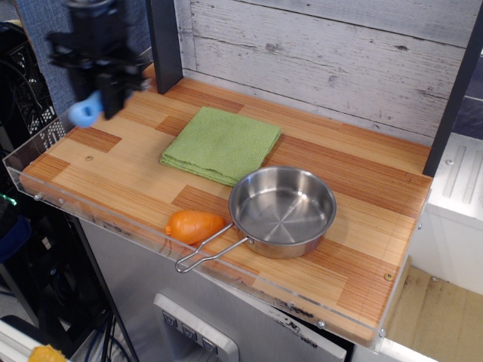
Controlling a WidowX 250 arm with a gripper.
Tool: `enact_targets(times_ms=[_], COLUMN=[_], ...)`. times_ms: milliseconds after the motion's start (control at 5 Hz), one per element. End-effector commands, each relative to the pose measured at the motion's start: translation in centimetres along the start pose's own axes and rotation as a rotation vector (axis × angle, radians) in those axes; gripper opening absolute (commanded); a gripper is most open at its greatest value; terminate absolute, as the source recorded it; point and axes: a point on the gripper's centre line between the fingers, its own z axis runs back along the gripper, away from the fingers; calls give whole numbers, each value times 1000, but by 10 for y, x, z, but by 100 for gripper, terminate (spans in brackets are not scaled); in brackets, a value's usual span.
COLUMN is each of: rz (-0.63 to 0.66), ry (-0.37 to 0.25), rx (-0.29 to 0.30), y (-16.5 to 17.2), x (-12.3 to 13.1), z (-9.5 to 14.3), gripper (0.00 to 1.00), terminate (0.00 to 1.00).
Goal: Move the spatula right side to left
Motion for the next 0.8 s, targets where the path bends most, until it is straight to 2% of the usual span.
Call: enact_targets(times_ms=[0, 200, 400, 600], rz=[43, 29, -34, -116], ry=[-38, -34, -60, -138], rx=[76, 52, -14, -44], y=[63, 59, 25, -19], x=[30, 48, 45, 35], z=[-16, -32, -22, 13], gripper=[0, 0, 0, 0], terminate=[0, 0, 0, 0])
